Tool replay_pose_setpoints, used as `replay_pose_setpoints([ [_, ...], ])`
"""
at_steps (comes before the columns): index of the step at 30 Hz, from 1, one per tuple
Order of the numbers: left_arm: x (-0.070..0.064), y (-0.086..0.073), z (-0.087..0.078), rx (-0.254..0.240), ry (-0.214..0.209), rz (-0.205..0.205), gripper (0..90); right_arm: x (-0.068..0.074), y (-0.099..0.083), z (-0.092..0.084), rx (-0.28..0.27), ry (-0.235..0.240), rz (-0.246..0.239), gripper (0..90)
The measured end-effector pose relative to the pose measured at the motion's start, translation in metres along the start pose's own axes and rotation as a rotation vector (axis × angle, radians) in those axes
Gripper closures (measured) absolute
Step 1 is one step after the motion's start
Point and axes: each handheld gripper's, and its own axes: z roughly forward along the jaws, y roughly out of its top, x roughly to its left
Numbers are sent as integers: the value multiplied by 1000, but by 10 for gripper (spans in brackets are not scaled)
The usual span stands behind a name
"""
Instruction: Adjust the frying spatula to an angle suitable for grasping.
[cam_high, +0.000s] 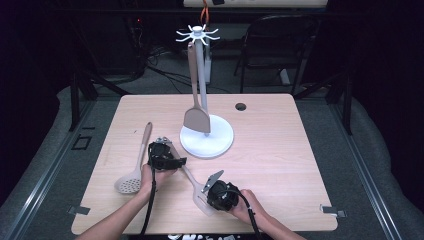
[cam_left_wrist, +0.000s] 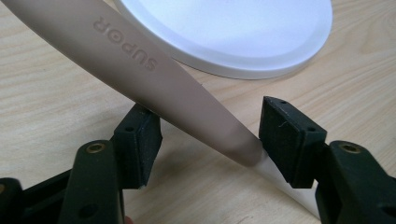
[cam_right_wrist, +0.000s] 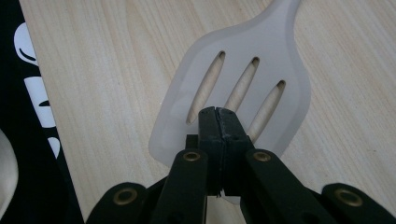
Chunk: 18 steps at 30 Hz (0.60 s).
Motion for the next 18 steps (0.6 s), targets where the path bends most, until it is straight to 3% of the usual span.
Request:
replay_pose_setpoints([
  [4,0,-1,0,-5,-12,-18,419,-1,0,0,-2,6,-5,900],
  [8,4,-2,-2,-26,-57,-38,456,-1,0,0,1,4,-12,900],
  [18,2,-1,-13,-99,-136,-34,534,-2,-1,-1,-7,14,-16,900],
])
